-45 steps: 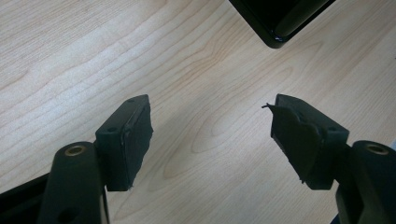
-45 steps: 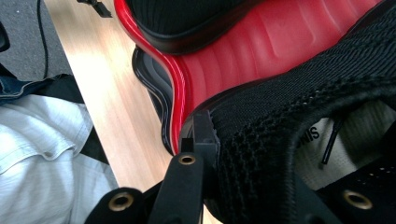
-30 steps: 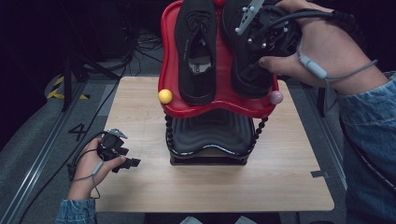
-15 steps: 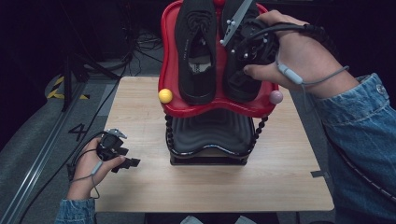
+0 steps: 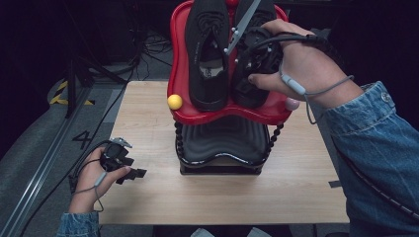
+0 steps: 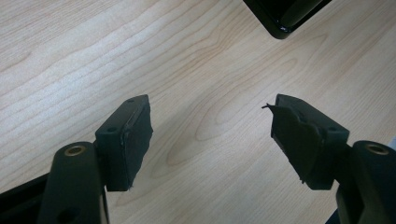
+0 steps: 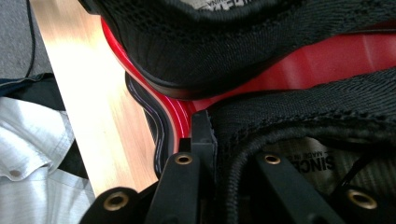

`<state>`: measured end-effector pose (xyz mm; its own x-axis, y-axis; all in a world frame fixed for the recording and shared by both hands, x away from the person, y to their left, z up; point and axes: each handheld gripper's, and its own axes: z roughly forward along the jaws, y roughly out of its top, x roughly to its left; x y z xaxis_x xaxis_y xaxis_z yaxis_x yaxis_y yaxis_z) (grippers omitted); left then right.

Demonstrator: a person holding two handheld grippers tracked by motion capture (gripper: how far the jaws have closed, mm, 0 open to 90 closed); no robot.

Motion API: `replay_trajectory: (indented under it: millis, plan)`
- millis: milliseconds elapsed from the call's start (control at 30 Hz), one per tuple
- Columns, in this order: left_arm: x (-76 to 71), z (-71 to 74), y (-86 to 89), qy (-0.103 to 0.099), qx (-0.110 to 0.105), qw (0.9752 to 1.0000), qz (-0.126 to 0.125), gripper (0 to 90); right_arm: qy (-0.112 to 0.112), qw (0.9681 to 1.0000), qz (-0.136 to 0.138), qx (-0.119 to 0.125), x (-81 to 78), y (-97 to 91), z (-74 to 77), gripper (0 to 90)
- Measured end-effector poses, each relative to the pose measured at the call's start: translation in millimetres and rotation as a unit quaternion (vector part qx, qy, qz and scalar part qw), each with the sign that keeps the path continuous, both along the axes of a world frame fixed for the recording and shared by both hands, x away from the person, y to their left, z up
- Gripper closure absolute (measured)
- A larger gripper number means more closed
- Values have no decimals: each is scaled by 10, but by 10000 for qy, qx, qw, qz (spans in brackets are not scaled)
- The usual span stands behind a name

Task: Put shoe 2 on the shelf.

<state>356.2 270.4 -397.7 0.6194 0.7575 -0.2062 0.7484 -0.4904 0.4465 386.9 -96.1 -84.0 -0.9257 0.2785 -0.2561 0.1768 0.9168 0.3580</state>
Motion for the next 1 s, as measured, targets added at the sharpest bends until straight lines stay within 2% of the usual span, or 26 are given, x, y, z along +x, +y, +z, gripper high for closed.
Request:
replay_trajectory:
  millis: [133, 300, 367, 400, 433, 467, 533, 767, 1000]
  plan:
    - [1, 0, 4, -3, 26, 10000, -8, 298, 23, 10000, -33, 42, -9, 0, -1, 822]
    - [-4, -10, 0, 4, 25, 10000, -6, 298, 130, 9998, -35, 137, -4, -16, 3, 755]
    - [-9, -11, 6, 28, 3, 10000, 5, 297, 182, 9994, -28, 287, -19, -76, 33, 687]
    - [-9, -11, 6, 28, 3, 10000, 5, 298, 182, 9994, -28, 287, -19, -76, 33, 687]
    - [-5, -13, 12, 7, 38, 10000, 2, 298, 247, 9983, -49, 516, -53, -137, 81, 643]
    - [-5, -13, 12, 7, 38, 10000, 2, 297, 247, 9983, -49, 516, -53, -137, 81, 643]
    - [-6, -17, 6, 30, 43, 10000, -3, 297, 124, 9977, -82, 665, -89, -223, 164, 573]
    - [-23, 6, -15, 13, 64, 10000, -33, 296, 102, 9966, -142, 803, -172, -346, 298, 525]
    - [12, 19, -68, 21, 47, 10000, -61, 296, -165, 9946, -145, 1009, -278, -549, 417, 468]
